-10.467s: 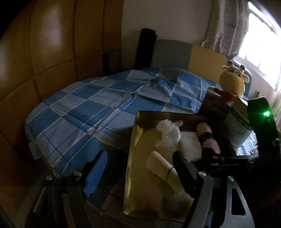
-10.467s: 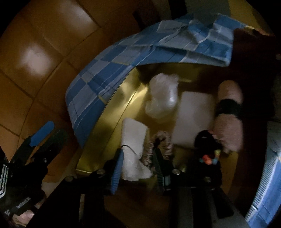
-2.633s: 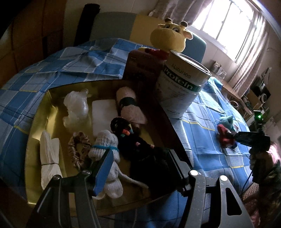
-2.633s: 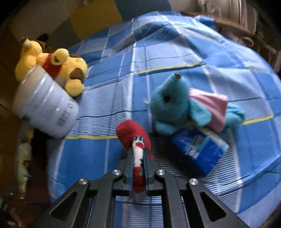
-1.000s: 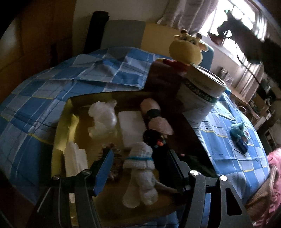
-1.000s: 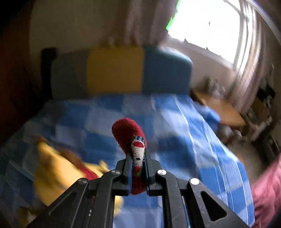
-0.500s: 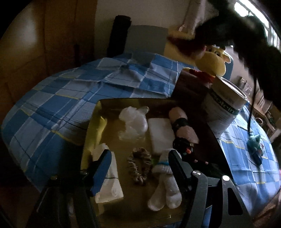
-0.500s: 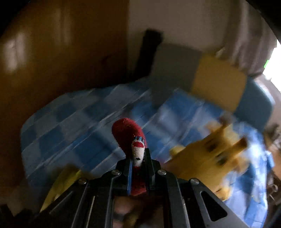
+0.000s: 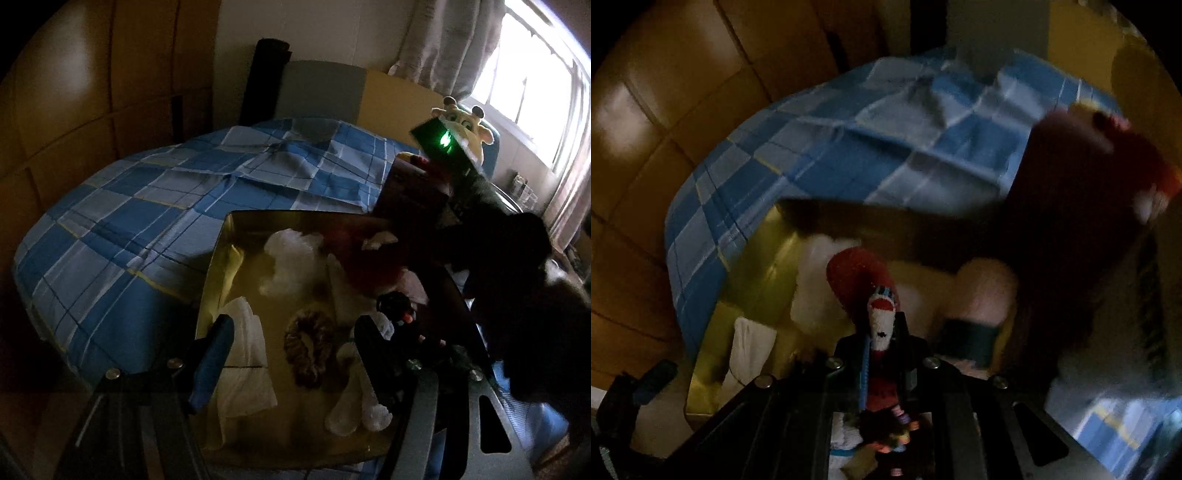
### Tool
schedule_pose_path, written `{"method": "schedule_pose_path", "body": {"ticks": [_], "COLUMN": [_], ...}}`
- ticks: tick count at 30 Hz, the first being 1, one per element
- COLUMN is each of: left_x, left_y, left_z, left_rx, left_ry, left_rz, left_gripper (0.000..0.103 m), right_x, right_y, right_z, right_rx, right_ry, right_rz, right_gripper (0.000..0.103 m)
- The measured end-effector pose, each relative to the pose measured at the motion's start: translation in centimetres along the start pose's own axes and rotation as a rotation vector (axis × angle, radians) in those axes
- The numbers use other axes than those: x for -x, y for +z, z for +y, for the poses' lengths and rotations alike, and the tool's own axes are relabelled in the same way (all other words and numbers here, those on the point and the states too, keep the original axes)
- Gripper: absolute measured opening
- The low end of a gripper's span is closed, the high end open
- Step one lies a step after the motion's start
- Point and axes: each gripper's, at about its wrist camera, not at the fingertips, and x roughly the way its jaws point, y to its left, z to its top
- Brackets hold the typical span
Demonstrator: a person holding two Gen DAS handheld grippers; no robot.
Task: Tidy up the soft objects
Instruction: 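Carry the red sock onto the gold tray and open the right tool, then grasp the blue Tempo tissue pack with the left tool while the right tool returns to the pile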
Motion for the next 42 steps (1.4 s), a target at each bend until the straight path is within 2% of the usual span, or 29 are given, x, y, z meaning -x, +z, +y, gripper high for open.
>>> {"method": "schedule_pose_path", "body": {"ticks": [5, 9, 14, 20, 33, 42], "left_x": [0.3, 0.4, 0.6, 0.9, 1.6, 1.8], "left_y": [-0.1, -0.2, -0.4, -0.5, -0.8, -0.8], "left_z": [0.0, 0.1, 0.1, -0.2, -2.7, -5.5], "left_rx": [0.004, 0.007, 0.005, 0.003, -0.057, -0.134], "left_ry": [0.004, 0.006, 0.005, 0.003, -0.018, -0.040], "left_rz": [-0.002, -0.006, -0.006, -0.011, -0.012, -0.007], "left_gripper": [0.070, 0.071, 0.071, 0.073, 0.075, 0.076], "right_x": [-1.3, -0.7, 0.1, 1.8, 7.9, 12.2], "right_y": [-1.0, -1.1, -1.5, -1.9, -5.3, -9.6], "right_z": [1.0, 1.5, 1.4, 1.0, -0.9, -5.7], "right_rx": [-0.002, 0.003, -0.015, -0.048, -0.055, -0.124], "right_ry": [-0.026, 0.005, 0.022, 0.029, -0.021, -0.098], "right_rz": [0.004, -0.009, -0.037, -0.096, -0.245, -0.320], "right_gripper": [0.009, 0.014, 0.027, 0.036, 0.037, 0.037]}}
